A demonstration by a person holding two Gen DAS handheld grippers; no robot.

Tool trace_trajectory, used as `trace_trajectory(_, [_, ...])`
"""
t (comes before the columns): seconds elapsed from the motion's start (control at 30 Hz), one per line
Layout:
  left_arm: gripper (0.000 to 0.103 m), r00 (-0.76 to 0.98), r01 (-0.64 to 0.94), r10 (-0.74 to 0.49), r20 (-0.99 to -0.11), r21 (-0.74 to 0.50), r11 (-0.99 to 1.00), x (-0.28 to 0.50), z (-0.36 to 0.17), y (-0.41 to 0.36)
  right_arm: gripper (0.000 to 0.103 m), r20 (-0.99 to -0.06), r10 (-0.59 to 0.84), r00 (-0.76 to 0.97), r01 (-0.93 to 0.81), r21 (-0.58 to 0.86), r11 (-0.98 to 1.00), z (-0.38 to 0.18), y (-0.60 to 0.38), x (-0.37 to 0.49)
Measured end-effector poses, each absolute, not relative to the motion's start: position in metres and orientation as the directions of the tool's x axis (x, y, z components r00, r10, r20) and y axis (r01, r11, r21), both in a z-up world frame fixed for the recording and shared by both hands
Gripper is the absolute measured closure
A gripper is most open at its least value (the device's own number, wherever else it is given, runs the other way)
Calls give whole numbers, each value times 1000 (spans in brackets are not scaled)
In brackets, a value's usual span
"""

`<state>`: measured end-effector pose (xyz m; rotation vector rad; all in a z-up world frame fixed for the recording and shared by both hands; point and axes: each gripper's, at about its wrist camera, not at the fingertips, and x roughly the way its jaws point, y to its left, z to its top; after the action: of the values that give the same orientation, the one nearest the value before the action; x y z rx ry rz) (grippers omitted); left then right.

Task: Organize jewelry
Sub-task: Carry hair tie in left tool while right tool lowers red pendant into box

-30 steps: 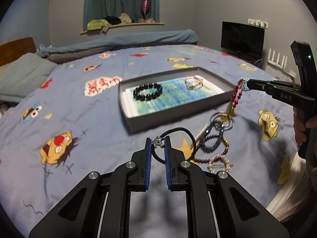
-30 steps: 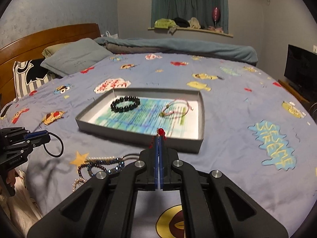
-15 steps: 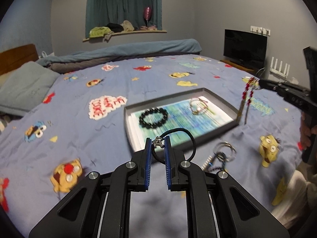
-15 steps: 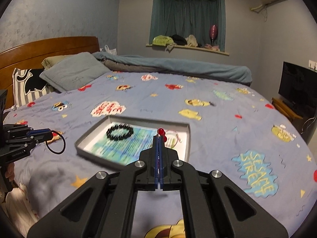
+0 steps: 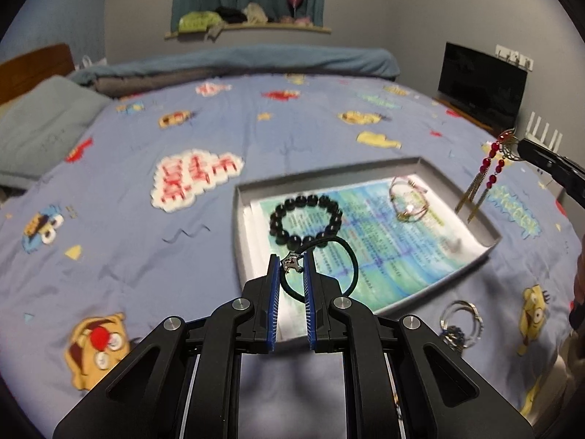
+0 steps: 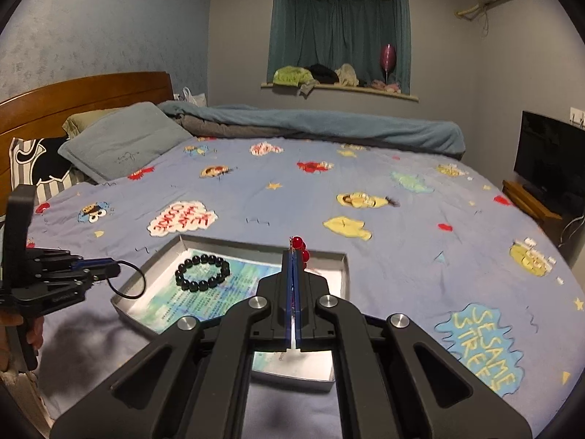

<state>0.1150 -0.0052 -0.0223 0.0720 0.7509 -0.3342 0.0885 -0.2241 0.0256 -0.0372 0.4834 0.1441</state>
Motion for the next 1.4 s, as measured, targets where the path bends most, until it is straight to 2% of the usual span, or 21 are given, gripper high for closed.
trace_trajectory(0.3, [90,614,300,-235,-753,-53,953,138,-62,-9,103,-568,140,811,-139,46,989,-23,-228,106])
trace_trajectory(0.67, [90,578,306,-233,-782,-57,950,149,-71,-13,103,-669,100,736,-77,64,995,-58,-237,116])
trace_trajectory(1.2, [89,550,335,-238,-801,-50,941,151,-80,-24,102,-704,108,702,-99,54,994,-66,-233,118])
trace_trajectory(1.4, [84,562,327,-234,-794,-46,944,147,-75,-23,102,-699,105,707,-95,53,994,-66,-234,118])
